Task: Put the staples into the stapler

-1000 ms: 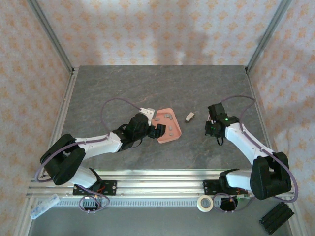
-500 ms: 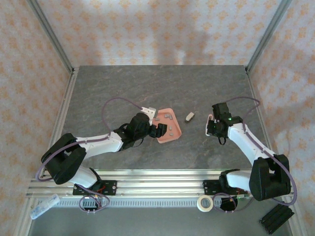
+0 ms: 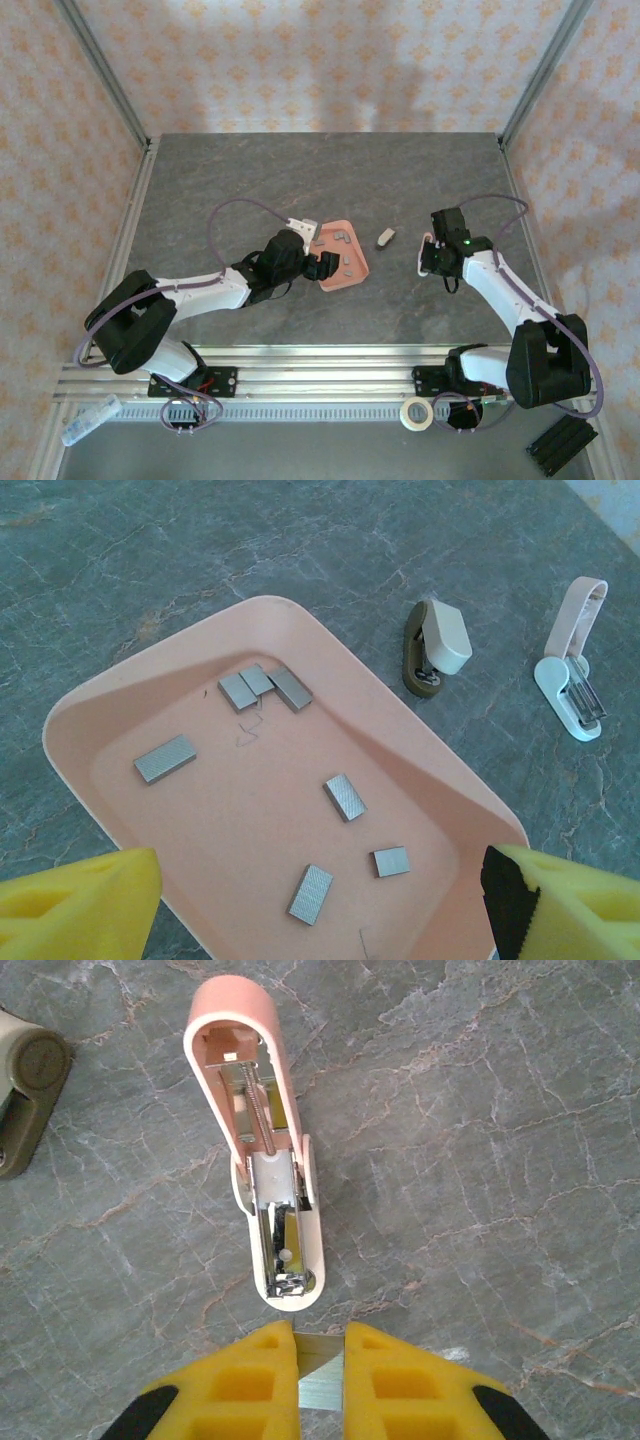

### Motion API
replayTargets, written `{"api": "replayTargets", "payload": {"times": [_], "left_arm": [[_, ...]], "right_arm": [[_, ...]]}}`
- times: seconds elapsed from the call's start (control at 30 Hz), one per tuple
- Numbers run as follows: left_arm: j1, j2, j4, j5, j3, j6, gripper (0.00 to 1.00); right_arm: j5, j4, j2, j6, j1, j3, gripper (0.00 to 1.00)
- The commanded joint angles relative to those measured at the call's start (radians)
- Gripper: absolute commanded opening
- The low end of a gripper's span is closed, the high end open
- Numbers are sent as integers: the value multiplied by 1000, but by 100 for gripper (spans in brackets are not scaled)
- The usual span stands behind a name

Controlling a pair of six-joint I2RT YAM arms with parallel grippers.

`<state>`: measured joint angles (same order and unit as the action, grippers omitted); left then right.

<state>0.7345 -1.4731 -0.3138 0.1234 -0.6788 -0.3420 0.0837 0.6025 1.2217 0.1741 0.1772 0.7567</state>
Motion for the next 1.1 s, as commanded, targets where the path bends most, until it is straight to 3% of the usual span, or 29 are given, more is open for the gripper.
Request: {"api": "replayTargets", "payload": {"times": [0.0, 0.5, 0.73, 1.07], "left_arm": [[9, -14, -35, -7, -26, -4, 84], [11, -80, -78, 5, -49, -23, 84], [11, -98, -97, -2, -53, -26, 84], [10, -120, -105, 1, -68, -24, 84]], "right_arm": [[19, -19, -11, -28, -5, 12, 13], [128, -20, 27, -56, -5, 13, 14], [38, 6, 73, -45, -4, 44, 13], [24, -26, 139, -32, -6, 72, 13]]}}
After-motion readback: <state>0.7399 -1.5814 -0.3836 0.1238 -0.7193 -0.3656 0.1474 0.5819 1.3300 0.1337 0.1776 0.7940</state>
